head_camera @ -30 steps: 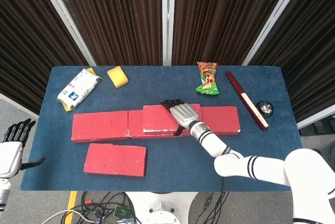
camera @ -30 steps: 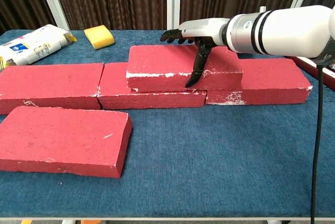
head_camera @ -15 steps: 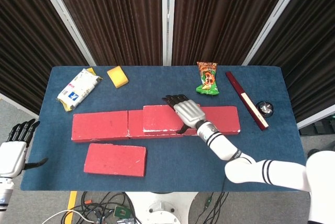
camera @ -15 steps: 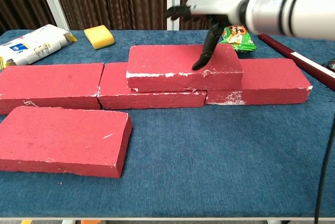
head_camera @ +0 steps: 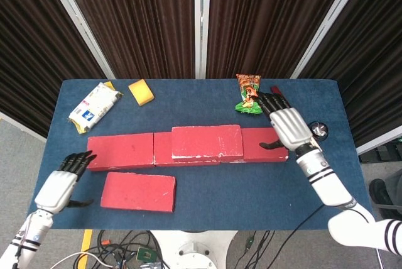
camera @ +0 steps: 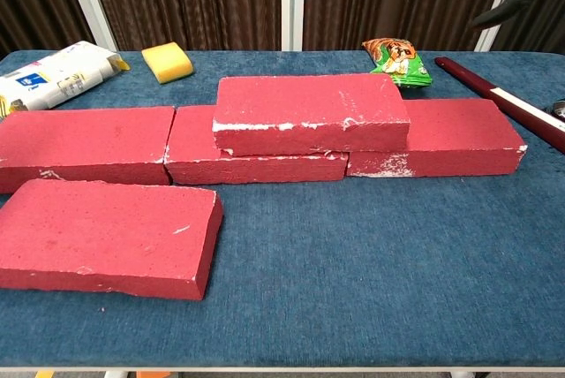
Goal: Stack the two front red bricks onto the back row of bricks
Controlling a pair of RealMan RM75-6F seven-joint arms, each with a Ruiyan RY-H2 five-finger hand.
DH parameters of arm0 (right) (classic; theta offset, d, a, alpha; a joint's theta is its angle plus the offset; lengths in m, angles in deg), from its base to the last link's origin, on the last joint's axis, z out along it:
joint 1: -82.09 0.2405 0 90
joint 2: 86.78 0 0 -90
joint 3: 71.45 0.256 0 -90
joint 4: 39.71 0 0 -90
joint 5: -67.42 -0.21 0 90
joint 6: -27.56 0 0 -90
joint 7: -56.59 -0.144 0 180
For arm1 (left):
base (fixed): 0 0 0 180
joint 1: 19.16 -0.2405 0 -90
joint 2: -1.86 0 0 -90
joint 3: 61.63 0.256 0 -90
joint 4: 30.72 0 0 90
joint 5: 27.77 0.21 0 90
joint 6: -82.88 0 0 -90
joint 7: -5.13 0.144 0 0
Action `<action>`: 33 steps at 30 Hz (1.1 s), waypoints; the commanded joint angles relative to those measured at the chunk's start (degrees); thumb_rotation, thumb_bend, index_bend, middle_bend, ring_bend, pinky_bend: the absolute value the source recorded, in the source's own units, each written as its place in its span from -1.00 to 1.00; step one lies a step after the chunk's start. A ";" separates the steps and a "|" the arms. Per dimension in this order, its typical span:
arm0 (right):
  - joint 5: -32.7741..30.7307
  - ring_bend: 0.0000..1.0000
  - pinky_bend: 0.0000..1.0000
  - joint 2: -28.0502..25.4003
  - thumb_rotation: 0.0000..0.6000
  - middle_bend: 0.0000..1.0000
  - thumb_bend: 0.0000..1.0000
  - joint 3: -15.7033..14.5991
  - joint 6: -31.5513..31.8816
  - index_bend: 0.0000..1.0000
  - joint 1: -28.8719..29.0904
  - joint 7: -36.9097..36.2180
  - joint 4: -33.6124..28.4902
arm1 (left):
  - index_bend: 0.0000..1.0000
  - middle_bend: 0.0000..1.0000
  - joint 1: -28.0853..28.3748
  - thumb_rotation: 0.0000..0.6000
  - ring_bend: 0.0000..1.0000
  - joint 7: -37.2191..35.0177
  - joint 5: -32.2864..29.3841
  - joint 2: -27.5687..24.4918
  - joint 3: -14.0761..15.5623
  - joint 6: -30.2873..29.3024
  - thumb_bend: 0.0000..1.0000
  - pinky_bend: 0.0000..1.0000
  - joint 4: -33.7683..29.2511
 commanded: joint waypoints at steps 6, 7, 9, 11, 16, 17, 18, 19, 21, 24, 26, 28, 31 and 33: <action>5.48 -1.00 -1.00 -2.17 1.00 -1.00 -1.00 -0.79 1.93 -1.00 -5.00 -6.94 1.79 | -1.00 -1.00 5.94 1.00 -1.00 5.99 -1.10 3.60 1.66 10.87 -1.00 -1.00 -4.16; 5.71 -1.00 -1.00 -2.07 1.00 -1.00 -1.00 -0.69 1.75 -1.00 -5.22 -7.38 2.09 | -1.00 -1.00 6.44 1.00 -1.00 6.42 -1.95 4.20 1.52 11.80 -1.00 -1.00 -4.51; 6.01 -1.00 -1.00 -1.90 1.00 -1.00 -1.00 -0.57 1.51 -1.00 -5.51 -7.64 2.40 | -1.00 -1.00 7.02 1.00 -1.00 6.88 -2.80 5.25 1.28 12.59 -1.00 -1.00 -4.82; 6.27 -1.00 -1.00 -1.68 1.00 -1.00 -1.00 -0.38 1.48 -1.00 -5.87 -7.59 2.51 | -1.00 -1.00 7.63 1.00 -1.00 8.19 -3.40 6.46 1.16 13.31 -1.00 -1.00 -4.90; 6.57 -1.00 -1.00 -0.98 1.00 -1.00 -1.00 0.17 1.74 -1.00 -6.80 -7.58 2.50 | -1.00 -1.00 9.54 1.00 -1.00 12.77 -6.80 9.69 0.26 15.82 -1.00 -1.00 -4.76; 6.65 -1.00 -1.00 -0.85 1.00 -1.00 -1.00 0.24 1.70 -1.00 -6.93 -7.62 2.54 | -1.00 -1.00 9.97 1.00 -1.00 13.68 -7.83 10.33 -0.02 16.43 -1.00 -1.00 -4.65; 6.74 -1.00 -1.00 -0.75 1.00 -1.00 -1.00 0.29 1.63 -1.00 -7.04 -7.65 2.60 | -1.00 -1.00 10.42 1.00 -1.00 14.51 -8.90 10.93 -0.30 17.04 -1.00 -1.00 -4.60; 6.85 -1.00 -1.00 -0.64 1.00 -1.00 -1.00 0.37 1.55 -1.00 -7.19 -7.71 2.71 | -1.00 -1.00 10.95 1.00 -1.00 15.47 -10.40 11.72 -0.72 17.68 -1.00 -1.00 -4.59; 6.94 -1.00 -1.00 -0.56 1.00 -1.00 -1.00 0.57 1.44 -1.00 -7.41 -7.92 2.93 | -1.00 -1.00 11.63 1.00 -1.00 16.92 -12.34 12.75 -1.22 18.29 -1.00 -1.00 -4.67; 7.30 -1.00 -1.00 -0.62 1.00 -1.00 -1.00 0.83 1.27 -1.00 -7.83 -8.62 3.28 | -1.00 -1.00 12.54 1.00 -1.00 19.40 -15.10 13.95 -1.81 18.59 -1.00 -1.00 -4.94; 7.69 -1.00 -1.00 -0.60 1.00 -1.00 -1.00 0.97 1.28 -1.00 -8.17 -9.20 3.59 | -1.00 -1.00 13.11 1.00 -1.00 20.44 -17.17 14.37 -1.97 19.06 -1.00 -1.00 -5.30; 8.11 -1.00 -1.00 -0.50 1.00 -1.00 -1.00 1.08 1.29 -1.00 -8.50 -9.88 3.94 | -1.00 -1.00 13.79 1.00 -1.00 21.23 -19.19 14.65 -2.10 19.68 -1.00 -1.00 -5.37; 8.64 -1.00 -1.00 -0.25 1.00 -1.00 -1.00 1.19 1.01 -1.00 -8.77 -10.66 4.60 | -1.00 -1.00 14.72 1.00 -1.00 22.00 -21.76 15.29 -2.21 20.40 -1.00 -1.00 -4.87; 8.94 -1.00 -1.00 -0.07 1.00 -1.00 -1.00 1.27 0.90 -1.00 -8.93 -11.09 4.98 | -1.00 -1.00 15.27 1.00 -1.00 22.27 -22.96 15.74 -2.31 20.73 -1.00 -1.00 -4.31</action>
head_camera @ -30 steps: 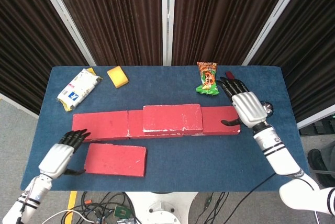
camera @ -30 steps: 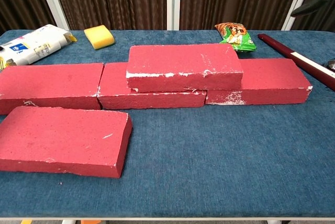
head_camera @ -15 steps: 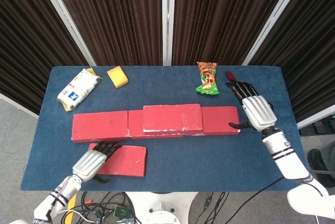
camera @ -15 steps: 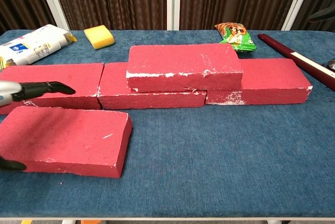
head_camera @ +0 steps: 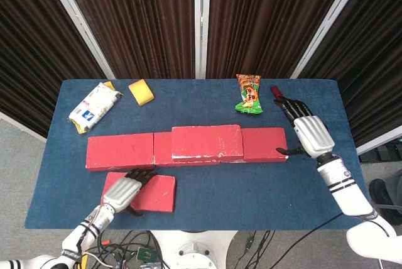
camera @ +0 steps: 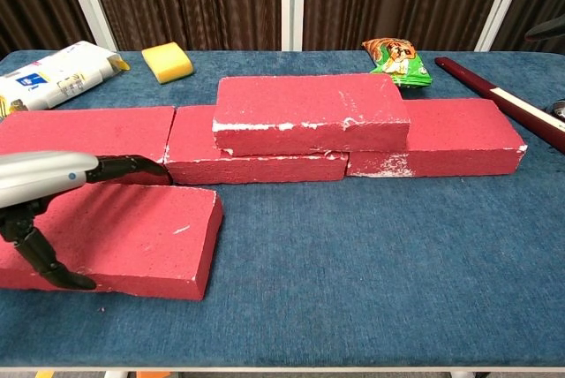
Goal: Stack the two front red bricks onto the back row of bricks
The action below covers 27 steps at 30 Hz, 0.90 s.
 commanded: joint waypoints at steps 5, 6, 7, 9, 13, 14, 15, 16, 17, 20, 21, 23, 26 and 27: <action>0.83 -1.00 -1.00 0.45 1.00 -1.00 -1.00 0.28 -0.52 -1.00 -0.53 -1.09 1.09 | -1.00 -1.00 2.51 1.00 -1.00 1.45 -4.95 1.27 -0.23 1.67 -1.00 -1.00 1.86; 0.88 -1.00 -1.00 0.49 1.00 -1.00 -1.00 0.35 -0.66 -1.00 -0.58 -1.24 1.24 | -1.00 -1.00 2.80 1.00 -1.00 1.52 -5.59 1.32 -0.16 1.85 -1.00 -1.00 2.05; 0.93 -1.00 -1.00 0.53 1.00 -1.00 -1.00 0.41 -0.73 -1.00 -0.61 -1.31 1.34 | -1.00 -1.00 2.99 1.00 -1.00 1.53 -6.07 1.32 -0.09 1.99 -1.00 -1.00 2.17; 1.03 -1.00 -1.00 0.65 1.00 -1.00 -1.00 0.55 -0.82 -1.00 -0.68 -1.46 1.53 | -1.00 -1.00 3.33 1.00 -1.00 1.61 -6.87 1.31 0.08 2.13 -1.00 -1.00 2.36; 1.20 -1.00 -1.00 0.90 1.00 -1.00 -1.00 0.84 -1.15 -1.00 -0.74 -1.58 1.80 | -1.00 -1.00 3.96 1.00 -1.00 1.60 -8.09 1.29 0.46 2.13 -1.00 -1.00 2.71; 1.23 -1.00 -1.00 0.94 1.00 -1.00 -1.00 0.89 -1.21 -1.00 -0.75 -1.53 1.81 | -1.00 -1.00 4.09 1.00 -1.00 1.59 -8.38 1.25 0.59 2.21 -1.00 -1.00 2.73; 1.22 -1.00 -1.00 0.97 1.00 -1.00 -1.00 0.96 -1.27 -1.00 -0.76 -1.49 1.81 | -1.00 -1.00 4.20 1.00 -1.00 1.57 -8.61 1.20 0.74 2.28 -1.00 -1.00 2.71; 1.18 -1.00 -1.00 0.98 1.00 -1.00 -1.00 1.07 -1.35 -1.00 -0.77 -1.45 1.78 | -1.00 -1.00 4.32 1.00 -1.00 1.65 -8.79 1.12 1.00 2.28 -1.00 -1.00 2.69; 1.15 -1.00 -1.00 0.99 1.00 -1.00 -1.00 1.16 -1.41 -1.00 -0.77 -1.42 1.77 | -1.00 -1.00 4.41 1.00 -1.00 1.74 -8.92 1.08 1.16 2.22 -1.00 -1.00 2.70; 1.07 -1.00 -1.00 1.01 1.00 -1.00 -1.00 1.38 -1.59 -1.00 -0.81 -1.31 1.67 | -1.00 -1.00 4.69 1.00 -1.00 1.78 -9.46 1.11 1.51 2.02 -1.00 -1.00 2.70; 1.04 -1.00 -1.00 1.01 1.00 -1.00 -1.00 1.44 -1.66 -1.00 -0.82 -1.29 1.63 | -1.00 -1.00 4.78 1.00 -1.00 1.77 -9.58 1.10 1.59 1.98 -1.00 -1.00 2.67; 0.97 -1.00 -1.00 1.03 1.00 -1.00 -1.00 1.54 -1.78 -1.00 -0.88 -1.24 1.62 | -1.00 -1.00 4.98 1.00 -1.00 1.81 -9.68 1.09 1.80 1.83 -1.00 -1.00 2.66; 0.79 -1.00 -1.00 1.06 1.00 -1.00 -1.00 1.69 -2.03 -1.00 -0.98 -1.42 1.70 | -1.00 -1.00 5.28 1.00 -1.00 2.06 -9.81 1.21 2.02 1.48 -1.00 -0.99 2.80; 0.75 -1.00 -1.00 1.07 1.00 -1.00 -1.00 1.74 -2.08 -1.00 -1.00 -1.48 1.75 | -1.00 -0.99 5.36 1.00 -1.00 2.19 -9.85 1.30 2.05 1.28 -1.00 -0.97 2.89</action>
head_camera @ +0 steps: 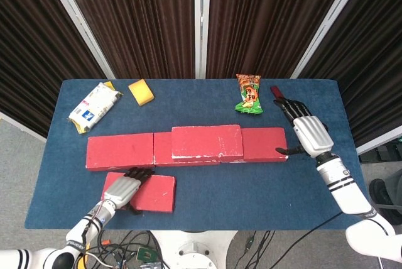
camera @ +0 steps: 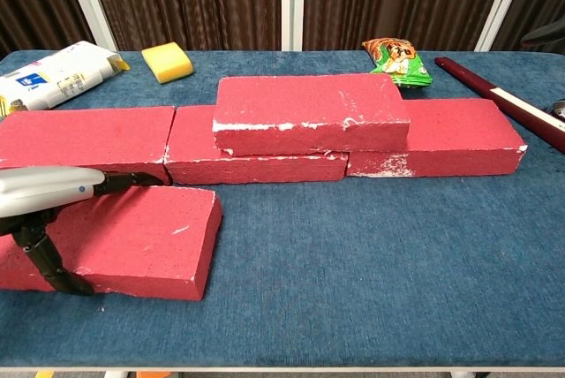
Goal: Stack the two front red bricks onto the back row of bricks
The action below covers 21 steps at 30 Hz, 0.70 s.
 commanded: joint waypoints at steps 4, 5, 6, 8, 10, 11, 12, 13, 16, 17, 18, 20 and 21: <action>0.01 -1.00 -1.00 0.08 1.00 -1.00 -1.00 0.20 -0.21 -1.00 -0.20 -0.38 0.27 | -1.00 -0.91 0.28 1.00 -0.95 0.42 -0.08 0.73 0.05 -1.38 -1.00 -0.83 0.51; 0.00 -1.00 -1.00 0.08 1.00 -1.00 -1.00 0.24 -0.27 -1.00 -0.22 -0.42 0.32 | -1.00 -0.88 0.32 1.00 -0.93 0.55 -0.06 0.79 0.10 -1.58 -0.99 -0.80 0.53; -0.03 -1.00 -1.00 0.09 1.00 -1.00 -1.00 0.28 -0.31 -1.00 -0.24 -0.46 0.37 | -1.00 -0.84 0.37 1.00 -0.88 0.63 -0.09 0.82 0.12 -1.75 -0.97 -0.75 0.48; -0.06 -1.00 -1.00 0.07 1.00 -1.00 -1.00 0.38 -0.35 -1.00 -0.32 -0.60 0.45 | -1.00 -0.79 0.51 1.00 -0.82 0.60 -0.25 0.76 0.17 -1.88 -0.93 -0.69 0.11; -0.05 -1.00 -1.00 0.07 1.00 -1.00 -1.00 0.49 -0.31 -1.00 -0.42 -0.71 0.50 | -1.00 -0.74 0.70 1.00 -0.78 0.71 -0.19 0.47 0.34 -1.91 -0.90 -0.64 -0.36; -0.04 -1.00 -1.00 0.06 1.00 -1.00 -1.00 0.53 -0.28 -1.00 -0.47 -0.76 0.51 | -1.00 -0.73 0.75 1.00 -0.76 0.85 -0.11 0.34 0.41 -2.07 -0.89 -0.63 -0.57; -0.02 -1.00 -1.00 0.05 1.00 -1.00 -1.00 0.56 -0.28 -1.00 -0.51 -0.80 0.50 | -1.00 -0.71 0.75 1.00 -0.74 0.89 -0.05 0.22 0.49 -2.24 -0.88 -0.62 -0.85; -0.01 -1.00 -1.00 0.01 1.00 -1.00 -1.00 0.60 -0.25 -1.00 -0.58 -0.82 0.48 | -1.00 -0.70 0.74 1.00 -0.73 0.85 0.03 0.01 0.61 -2.40 -0.87 -0.61 -1.29; 0.00 -1.00 -1.00 -0.14 1.00 -1.00 -1.00 0.70 -0.15 -1.00 -0.76 -0.76 0.32 | -1.00 -0.69 0.63 1.00 -0.72 1.02 0.79 -0.78 1.00 -3.15 -0.87 -0.60 -2.60; 0.02 -1.00 -1.00 -0.22 1.00 -1.00 -1.00 0.73 -0.09 -1.00 -0.84 -0.76 0.24 | -1.00 -0.69 0.53 1.00 -0.72 0.98 1.16 -1.08 1.09 -3.51 -0.87 -0.60 -3.19; 0.00 -1.00 -1.00 -0.28 1.00 -1.00 -1.00 0.77 -0.02 -1.00 -0.90 -0.76 0.21 | -1.00 -0.69 0.40 1.00 -0.72 0.90 1.65 -1.44 1.16 -3.93 -0.87 -0.59 -3.87; -0.03 -1.00 -1.00 -0.49 1.00 -1.00 -1.00 0.87 0.15 -1.00 -1.11 -0.79 0.10 | -1.00 -0.69 -0.01 1.00 -0.72 0.45 3.15 -2.70 1.32 -5.04 -0.87 -0.60 -5.89; -0.03 -1.00 -1.00 -0.60 1.00 -1.00 -1.00 0.89 0.26 -1.00 -1.23 -0.81 0.04 | -1.00 -0.69 -0.26 1.00 -0.72 0.16 3.96 -3.48 1.49 -5.54 -0.87 -0.59 -6.96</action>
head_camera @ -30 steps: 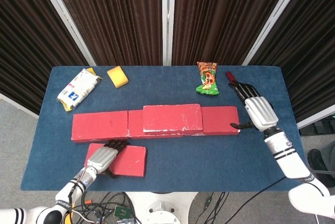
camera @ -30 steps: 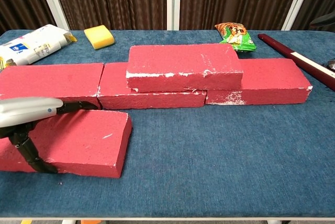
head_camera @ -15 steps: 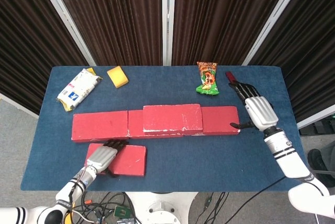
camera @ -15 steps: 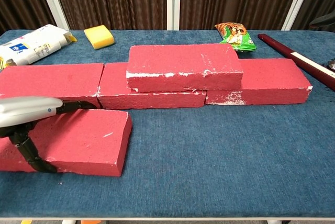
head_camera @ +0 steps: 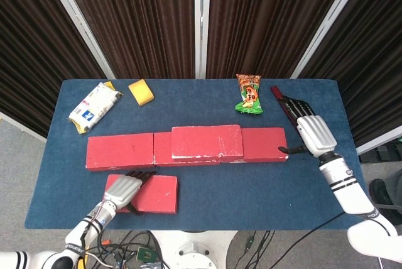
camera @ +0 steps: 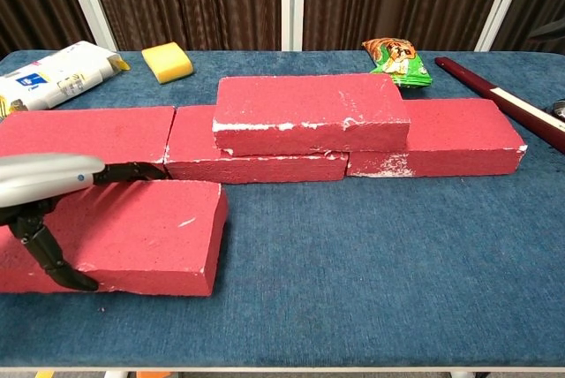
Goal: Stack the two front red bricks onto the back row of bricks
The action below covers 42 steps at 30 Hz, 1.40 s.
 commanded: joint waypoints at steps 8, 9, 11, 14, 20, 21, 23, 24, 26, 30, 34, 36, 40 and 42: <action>0.56 -1.00 -1.00 -1.57 1.00 -1.00 -1.00 -0.08 1.68 -1.00 -1.79 -0.72 -0.60 | -1.00 -0.69 -2.02 1.00 -0.72 -2.71 5.09 -11.74 0.11 -5.36 -0.87 -0.60 -10.04; 0.65 -1.00 -1.00 -1.75 1.00 -1.00 -1.00 -0.08 1.85 -1.00 -1.97 -0.89 -0.66 | -1.00 -0.69 -2.08 1.00 -0.72 -3.39 4.73 -12.82 -0.19 -5.49 -0.87 -0.59 -10.30; 0.91 -1.00 -1.00 -2.15 1.00 -1.00 -1.00 -0.07 2.23 -1.00 -2.37 -1.34 -0.78 | -1.00 -0.69 -1.72 1.00 -0.72 -5.09 3.39 -14.89 -1.49 -5.29 -0.87 -0.59 -9.98; 1.40 -1.00 -1.00 -2.59 1.00 -1.00 -1.00 -0.04 2.84 -1.00 -2.88 -1.93 -0.92 | -1.00 -0.69 -0.67 1.00 -0.72 -6.51 0.10 -16.82 -3.38 -4.22 -0.87 -0.59 -8.11; 2.28 -1.00 -1.00 -3.28 1.00 -1.00 -1.00 -0.03 3.86 -1.00 -3.69 -2.38 -1.30 | -1.00 -0.69 2.35 1.00 -0.72 -11.74 -7.09 -16.08 -7.04 1.47 -0.87 -0.60 0.35; 2.33 -1.00 -1.00 -3.34 1.00 -1.00 -1.00 -0.01 3.96 -1.00 -3.76 -2.37 -1.34 | -1.00 -0.69 2.88 1.00 -0.72 -12.32 -7.68 -15.63 -7.37 2.52 -0.87 -0.60 1.60; 2.41 -1.00 -1.00 -3.41 1.00 -1.00 -1.00 0.04 4.12 -1.00 -3.88 -2.24 -1.45 | -1.00 -0.69 3.93 1.00 -0.71 -12.77 -7.89 -14.44 -7.81 4.10 -0.87 -0.60 4.04; 2.41 -1.00 -1.00 -3.41 1.00 -1.00 -1.00 0.06 4.14 -1.00 -3.92 -2.12 -1.50 | -1.00 -0.69 4.27 1.00 -0.71 -12.91 -7.83 -13.79 -7.99 4.41 -0.87 -0.60 4.98; 2.42 -1.00 -1.00 -3.39 1.00 -1.00 -1.00 0.11 4.09 -1.00 -3.90 -1.90 -1.66 | -1.00 -0.69 4.97 1.00 -0.71 -13.33 -8.05 -12.26 -8.39 5.12 -0.87 -0.59 6.95; 2.71 -1.00 -1.00 -3.18 1.00 -1.00 -1.00 0.08 4.02 -1.00 -3.88 -1.64 -1.83 | -1.00 -0.69 6.12 1.00 -0.71 -13.80 -8.57 -10.33 -8.72 6.59 -0.87 -0.60 9.90; 3.03 -1.00 -1.00 -3.00 1.00 -1.00 -1.00 0.09 3.82 -1.00 -3.83 -2.09 -1.84 | -1.00 -0.69 6.92 1.00 -0.71 -14.98 -8.09 -9.19 -8.83 8.35 -0.87 -0.60 12.55; 3.19 -1.00 -1.00 -3.05 1.00 -1.00 -1.00 0.17 3.66 -1.00 -3.75 -2.58 -1.80 | -0.99 -0.69 7.31 1.00 -0.71 -15.29 -6.21 -8.65 -8.74 8.85 -0.87 -0.60 13.82; 3.50 -1.00 -1.00 -2.76 1.00 -1.00 -1.00 0.28 3.52 -1.00 -3.56 -2.96 -1.40 | -0.98 -0.69 8.39 1.00 -0.71 -17.23 -2.26 -8.11 -8.86 10.88 -0.87 -0.60 16.60; 3.51 -1.00 -1.00 -2.63 1.00 -1.00 -1.00 0.19 3.47 -1.00 -3.60 -2.81 -1.16 | -0.98 -0.69 8.87 1.00 -0.71 -18.51 -0.63 -8.25 -9.09 11.83 -0.87 -0.60 17.53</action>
